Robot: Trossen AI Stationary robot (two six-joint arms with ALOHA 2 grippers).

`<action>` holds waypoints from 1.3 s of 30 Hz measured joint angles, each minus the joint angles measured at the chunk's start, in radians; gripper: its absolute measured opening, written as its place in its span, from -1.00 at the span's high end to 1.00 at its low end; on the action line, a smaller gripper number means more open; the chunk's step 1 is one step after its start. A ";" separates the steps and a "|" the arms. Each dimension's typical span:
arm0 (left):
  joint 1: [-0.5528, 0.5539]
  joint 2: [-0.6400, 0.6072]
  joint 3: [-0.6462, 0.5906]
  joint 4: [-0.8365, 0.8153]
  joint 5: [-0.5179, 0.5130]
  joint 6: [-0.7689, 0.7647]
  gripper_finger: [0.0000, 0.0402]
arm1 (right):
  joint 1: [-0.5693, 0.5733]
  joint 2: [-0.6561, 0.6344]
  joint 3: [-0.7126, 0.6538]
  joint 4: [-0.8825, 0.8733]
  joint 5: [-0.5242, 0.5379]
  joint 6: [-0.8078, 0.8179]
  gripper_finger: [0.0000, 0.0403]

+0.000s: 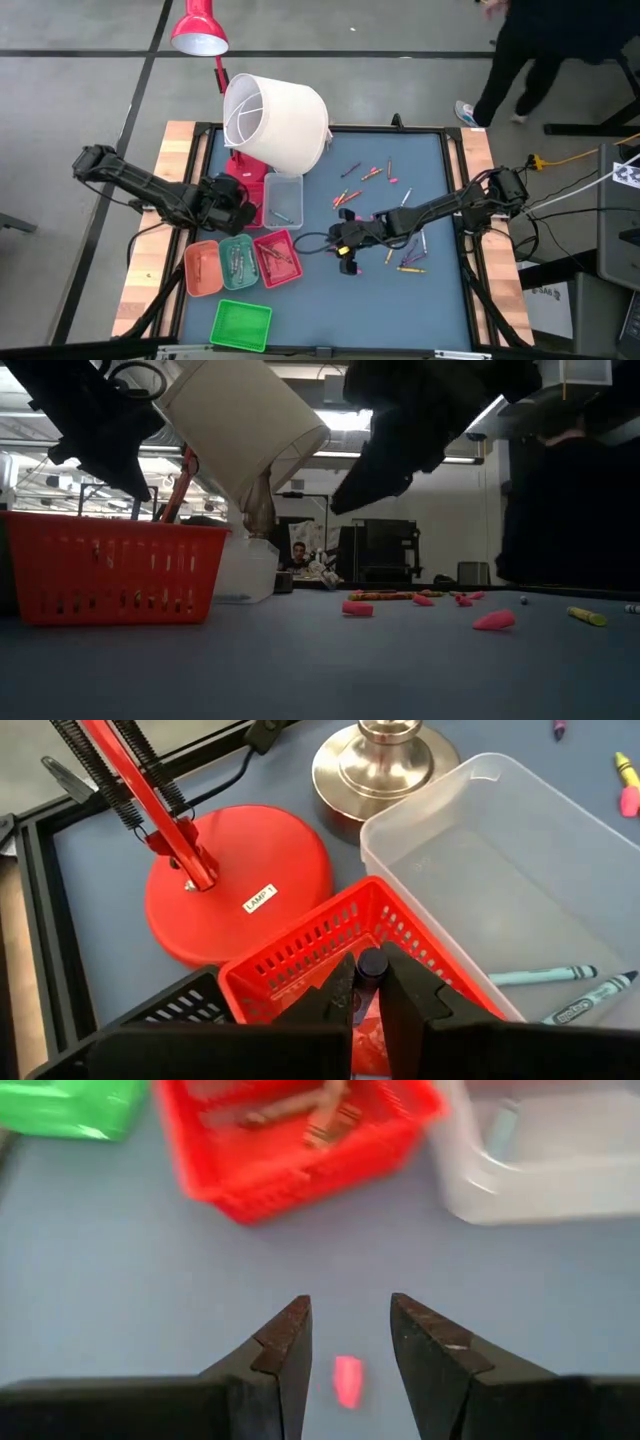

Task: Sort crayons
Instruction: Put the blue crayon into the top red bin, then put the orange crayon into the orange bin

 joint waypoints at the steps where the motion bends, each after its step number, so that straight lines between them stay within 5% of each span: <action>1: 0.003 0.000 0.000 0.000 0.000 0.003 0.93 | -0.002 0.000 0.000 -0.018 0.024 0.000 0.33; 6: 0.007 0.000 0.000 0.003 0.000 0.026 0.84 | -0.039 0.000 0.000 -0.124 0.125 0.000 0.33; 13: 0.006 0.000 0.000 0.018 0.003 0.026 0.56 | -0.156 0.000 0.000 -0.290 0.123 -0.055 0.33; 21: 0.006 0.000 0.000 0.029 0.004 0.026 0.52 | -0.306 0.000 0.000 -0.375 0.120 -0.248 0.33; 30: 0.006 0.000 0.000 0.030 0.005 0.026 0.52 | -0.469 0.000 0.000 -0.385 -0.013 -0.407 0.33; 39: 0.006 0.000 0.000 0.033 0.005 0.026 0.52 | -0.504 0.017 -0.015 -0.371 -0.065 -0.477 0.33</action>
